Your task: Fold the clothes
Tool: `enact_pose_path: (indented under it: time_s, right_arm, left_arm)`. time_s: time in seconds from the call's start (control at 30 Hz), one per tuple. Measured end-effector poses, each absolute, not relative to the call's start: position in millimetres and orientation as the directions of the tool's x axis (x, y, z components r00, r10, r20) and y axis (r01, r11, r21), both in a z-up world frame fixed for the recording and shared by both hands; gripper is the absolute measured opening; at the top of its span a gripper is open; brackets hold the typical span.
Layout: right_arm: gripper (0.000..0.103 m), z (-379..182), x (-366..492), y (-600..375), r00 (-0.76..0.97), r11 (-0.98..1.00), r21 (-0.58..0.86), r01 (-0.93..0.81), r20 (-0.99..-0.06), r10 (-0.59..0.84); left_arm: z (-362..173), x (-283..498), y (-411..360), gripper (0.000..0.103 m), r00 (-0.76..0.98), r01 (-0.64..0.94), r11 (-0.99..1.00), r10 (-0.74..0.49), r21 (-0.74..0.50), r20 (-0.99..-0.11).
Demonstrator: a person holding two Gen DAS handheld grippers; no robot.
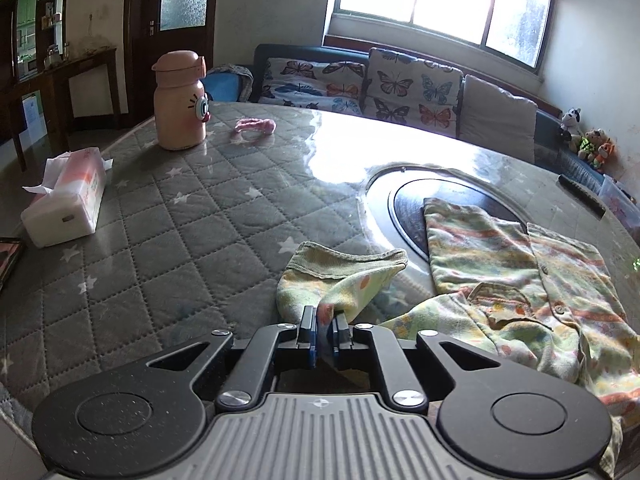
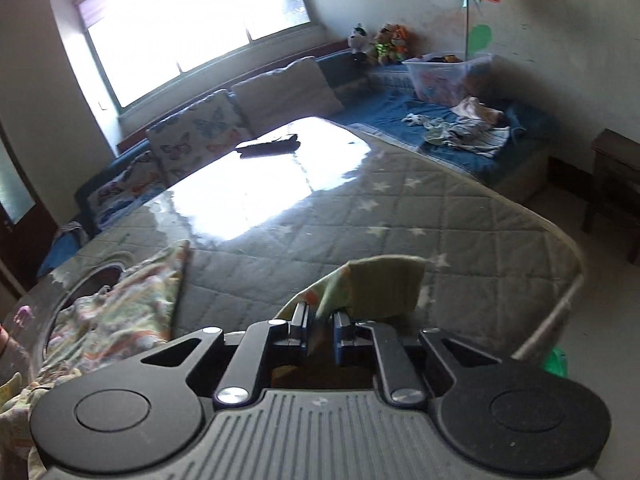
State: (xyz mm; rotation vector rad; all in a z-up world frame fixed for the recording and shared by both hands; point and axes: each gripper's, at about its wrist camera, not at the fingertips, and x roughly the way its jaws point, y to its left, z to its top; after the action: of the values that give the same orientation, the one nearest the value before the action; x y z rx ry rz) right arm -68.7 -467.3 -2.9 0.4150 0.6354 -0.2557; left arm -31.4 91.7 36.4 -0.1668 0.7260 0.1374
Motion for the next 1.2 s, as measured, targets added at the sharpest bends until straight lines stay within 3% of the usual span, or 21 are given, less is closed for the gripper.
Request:
enact_pose_path:
  time_s: [0.1, 0.17, 0.2, 0.43, 0.6, 0.8, 1.2]
  right_arm:
    - [0.016, 11.2, -73.5, -472.4, 0.78, 0.889, 0.231, 0.397, -0.596, -0.193]
    - [0.023, 20.8, -73.2, -477.8, 0.785, 0.885, 0.207, 0.417, -0.573, -0.236]
    - [0.025, 24.8, -72.3, -478.8, 0.788, 0.884, 0.204, 0.42, -0.565, -0.244]
    - [0.028, 28.4, -33.7, -451.5, 0.825, 0.932, 0.227, 0.282, -0.553, -0.115]
    - [0.03, 15.2, 8.9, -410.2, 0.815, 0.963, 0.24, 0.126, -0.578, 0.037]
    - [0.032, 2.6, 53.7, -372.1, 0.776, 0.969, 0.246, -0.001, -0.611, 0.156]
    - [0.032, -24.2, 118.0, -346.8, 0.694, 0.97, 0.226, -0.086, -0.685, 0.221]
  left_arm:
    - [40.5, -32.7, 93.7, 0.013, 0.744, -0.192, 0.977, 0.085, -0.089, -0.663]
    - [45.0, -33.1, 97.5, 0.022, 0.749, -0.21, 0.975, 0.11, -0.077, -0.654]
    - [47.1, -33.1, 99.6, 0.031, 0.751, -0.22, 0.973, 0.122, -0.071, -0.649]
    - [62.9, -30.0, 104.3, 0.049, 0.769, -0.268, 0.963, 0.196, -0.028, -0.609]
    - [70.3, -25.1, 104.2, 0.051, 0.774, -0.277, 0.961, 0.21, -0.021, -0.598]
    - [66.9, 5.5, 78.0, 0.051, 0.787, -0.164, 0.986, 0.121, -0.016, -0.606]
    - [32.3, 105.4, 12.8, 0.046, 0.727, 0.071, 0.997, -0.06, -0.012, -0.684]
